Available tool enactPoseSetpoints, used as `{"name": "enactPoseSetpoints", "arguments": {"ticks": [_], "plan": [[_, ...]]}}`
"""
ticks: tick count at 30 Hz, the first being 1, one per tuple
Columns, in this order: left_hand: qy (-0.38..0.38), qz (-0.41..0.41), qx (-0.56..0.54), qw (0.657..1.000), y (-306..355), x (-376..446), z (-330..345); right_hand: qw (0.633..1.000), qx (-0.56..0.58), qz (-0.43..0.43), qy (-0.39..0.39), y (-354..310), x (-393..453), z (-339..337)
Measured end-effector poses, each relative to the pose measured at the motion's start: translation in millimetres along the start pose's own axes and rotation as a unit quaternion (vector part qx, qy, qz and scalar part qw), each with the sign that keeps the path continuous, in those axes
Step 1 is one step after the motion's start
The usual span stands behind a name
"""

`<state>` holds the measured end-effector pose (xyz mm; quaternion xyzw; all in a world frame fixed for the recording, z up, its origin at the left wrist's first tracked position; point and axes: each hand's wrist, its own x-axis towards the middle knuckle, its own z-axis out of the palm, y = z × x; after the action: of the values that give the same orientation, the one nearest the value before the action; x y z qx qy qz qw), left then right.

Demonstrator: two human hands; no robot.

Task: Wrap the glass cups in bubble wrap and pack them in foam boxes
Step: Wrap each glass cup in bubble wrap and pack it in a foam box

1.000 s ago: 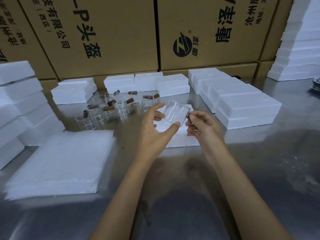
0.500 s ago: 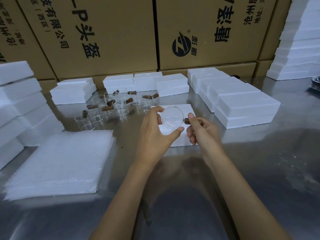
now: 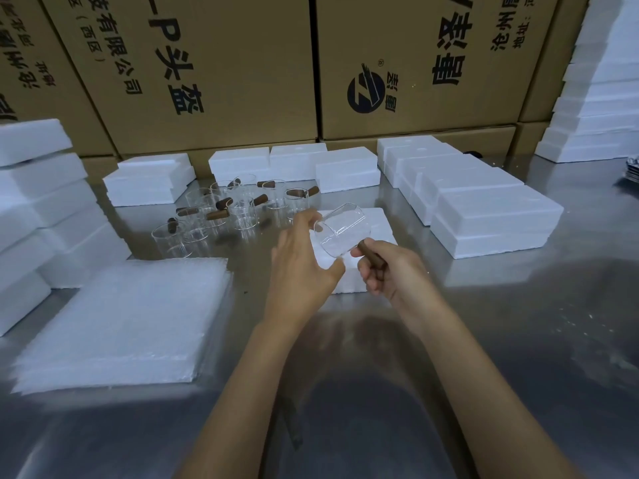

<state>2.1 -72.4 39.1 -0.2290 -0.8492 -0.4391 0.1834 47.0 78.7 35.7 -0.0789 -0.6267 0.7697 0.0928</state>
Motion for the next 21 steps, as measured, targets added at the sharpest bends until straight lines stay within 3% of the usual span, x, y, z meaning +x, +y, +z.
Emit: {"name": "enactPoseSetpoints", "arguments": {"ticks": [3, 5, 9, 17, 21], "plan": [[-0.059, -0.053, 0.118, 0.99, -5, 6, -17, 0.999, 0.003, -0.026, 0.031, 2, -1, 1], [-0.079, -0.127, 0.22, 0.964, -14, 11, -36, 0.998, 0.016, -0.037, 0.042, 2, -2, 0], [-0.099, -0.27, 0.284, 0.915, -36, 10, -67, 0.998, 0.016, -0.036, 0.056, 0, -2, -2], [-0.007, -0.279, 0.314, 0.907, -62, 8, -78, 0.998, 0.008, -0.035, 0.054, 2, -4, 2], [-0.036, -0.315, 0.35, 0.882, -70, 6, -81, 0.998, 0.004, -0.034, 0.054, 2, -4, 3]]}}
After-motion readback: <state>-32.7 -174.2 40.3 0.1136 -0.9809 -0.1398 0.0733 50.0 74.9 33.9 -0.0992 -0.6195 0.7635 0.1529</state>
